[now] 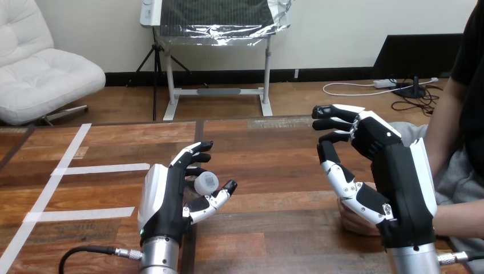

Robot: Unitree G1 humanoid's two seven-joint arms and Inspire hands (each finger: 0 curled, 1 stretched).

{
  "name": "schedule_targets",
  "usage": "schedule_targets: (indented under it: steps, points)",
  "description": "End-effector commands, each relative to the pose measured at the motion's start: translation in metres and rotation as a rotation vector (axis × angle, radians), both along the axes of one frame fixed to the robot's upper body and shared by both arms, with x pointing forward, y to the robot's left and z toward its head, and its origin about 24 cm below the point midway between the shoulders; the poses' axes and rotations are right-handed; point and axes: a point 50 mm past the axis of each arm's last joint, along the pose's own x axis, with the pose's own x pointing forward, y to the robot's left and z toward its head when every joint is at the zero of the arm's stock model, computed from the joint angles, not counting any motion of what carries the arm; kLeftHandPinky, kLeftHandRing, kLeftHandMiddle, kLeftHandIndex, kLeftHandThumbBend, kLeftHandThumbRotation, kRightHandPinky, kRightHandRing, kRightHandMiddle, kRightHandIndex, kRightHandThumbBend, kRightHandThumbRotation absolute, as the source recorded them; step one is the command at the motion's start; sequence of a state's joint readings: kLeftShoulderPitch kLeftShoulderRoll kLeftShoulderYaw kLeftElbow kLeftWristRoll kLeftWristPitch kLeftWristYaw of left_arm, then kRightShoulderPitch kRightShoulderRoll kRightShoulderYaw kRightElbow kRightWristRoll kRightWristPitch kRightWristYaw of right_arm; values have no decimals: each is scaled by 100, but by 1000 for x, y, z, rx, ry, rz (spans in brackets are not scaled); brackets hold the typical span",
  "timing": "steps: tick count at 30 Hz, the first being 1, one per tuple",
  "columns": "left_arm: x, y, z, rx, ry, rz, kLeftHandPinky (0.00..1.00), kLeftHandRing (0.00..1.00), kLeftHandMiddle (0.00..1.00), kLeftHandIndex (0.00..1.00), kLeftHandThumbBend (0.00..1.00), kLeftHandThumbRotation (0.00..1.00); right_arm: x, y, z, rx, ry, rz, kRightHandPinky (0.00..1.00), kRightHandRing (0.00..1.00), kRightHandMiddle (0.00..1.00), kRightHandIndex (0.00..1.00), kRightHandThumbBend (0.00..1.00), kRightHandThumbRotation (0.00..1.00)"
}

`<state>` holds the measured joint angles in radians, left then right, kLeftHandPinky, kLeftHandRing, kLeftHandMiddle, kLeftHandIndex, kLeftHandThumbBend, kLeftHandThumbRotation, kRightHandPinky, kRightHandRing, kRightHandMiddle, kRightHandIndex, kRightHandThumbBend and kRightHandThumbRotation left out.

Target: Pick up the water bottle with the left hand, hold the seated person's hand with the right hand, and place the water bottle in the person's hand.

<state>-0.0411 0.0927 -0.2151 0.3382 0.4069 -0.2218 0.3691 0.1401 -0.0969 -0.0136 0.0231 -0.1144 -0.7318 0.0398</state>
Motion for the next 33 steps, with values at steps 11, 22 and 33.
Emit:
schedule_targets:
  steps: [11,22,33]
  points:
    - [-1,-2,4,-15,-14,3,55,68,76,78,56,14,12,2,23,13,-114,19,57,68,73,66,32,14]
    - [-2,0,6,-50,-17,17,56,68,76,78,56,11,12,1,22,16,-109,18,58,68,73,66,33,16]
    - [0,1,8,-121,-60,66,53,62,69,70,59,3,12,1,21,0,-111,6,58,68,73,66,33,18]
